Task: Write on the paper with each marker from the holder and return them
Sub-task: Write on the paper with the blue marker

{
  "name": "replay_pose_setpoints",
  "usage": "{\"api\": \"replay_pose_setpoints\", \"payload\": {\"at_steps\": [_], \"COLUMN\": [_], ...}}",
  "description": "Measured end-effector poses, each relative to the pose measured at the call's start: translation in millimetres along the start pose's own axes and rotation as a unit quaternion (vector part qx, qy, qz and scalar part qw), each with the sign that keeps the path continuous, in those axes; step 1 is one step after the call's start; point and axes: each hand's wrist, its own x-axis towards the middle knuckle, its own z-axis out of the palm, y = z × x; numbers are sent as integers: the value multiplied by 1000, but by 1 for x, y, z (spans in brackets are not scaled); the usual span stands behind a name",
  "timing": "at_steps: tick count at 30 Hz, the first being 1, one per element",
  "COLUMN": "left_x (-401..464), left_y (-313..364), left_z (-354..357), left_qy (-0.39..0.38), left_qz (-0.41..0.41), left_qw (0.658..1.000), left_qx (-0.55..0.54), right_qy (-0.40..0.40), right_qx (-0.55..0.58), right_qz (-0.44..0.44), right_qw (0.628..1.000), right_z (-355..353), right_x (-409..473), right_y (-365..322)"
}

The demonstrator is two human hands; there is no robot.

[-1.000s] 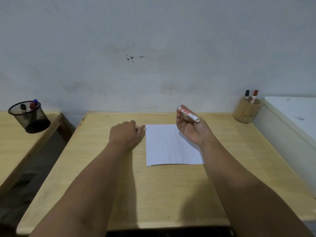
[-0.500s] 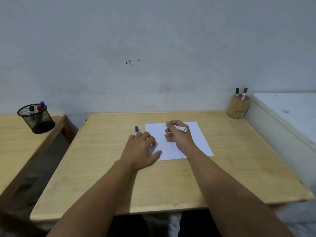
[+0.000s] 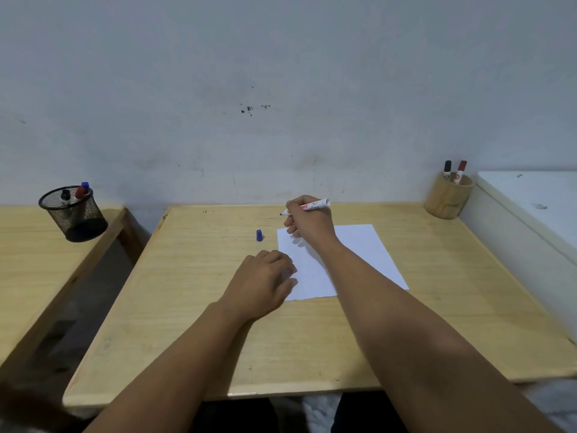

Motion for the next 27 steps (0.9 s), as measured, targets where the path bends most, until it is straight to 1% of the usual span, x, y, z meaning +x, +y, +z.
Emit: {"api": "replay_pose_setpoints", "payload": {"at_steps": [2,4,7,9,13,18,23,27], "left_x": [1,0,-5,-6,-10,-14,-13,-15], "left_y": [-2,-1,-3,-4,-3,-5,-4,-4], "left_z": [-3,-3,-3,-5,-10,-11,-11,-11], "left_qy": [-14,-12,10,7,-77,-109,-106,-102], "left_qz": [5,4,-40,-75,-128,-161,-164,-170], "left_qw": [1000,1000,998,995,984,976,975,975], "left_qx": [11,23,51,70,97,104,103,102], "right_qy": [-9,-23,-9,11,6,-10,-13,3], "right_qx": [14,28,17,12,20,41,33,-30], "right_qz": [19,41,32,13,12,41,-7,-33], "right_qw": [1000,999,999,1000,1000,998,999,999], "right_z": [5,9,12,12,12,14,11,8], "right_x": [4,5,4,4,10,15,19,16], "right_y": [4,13,35,44,45,39,33,47]}}
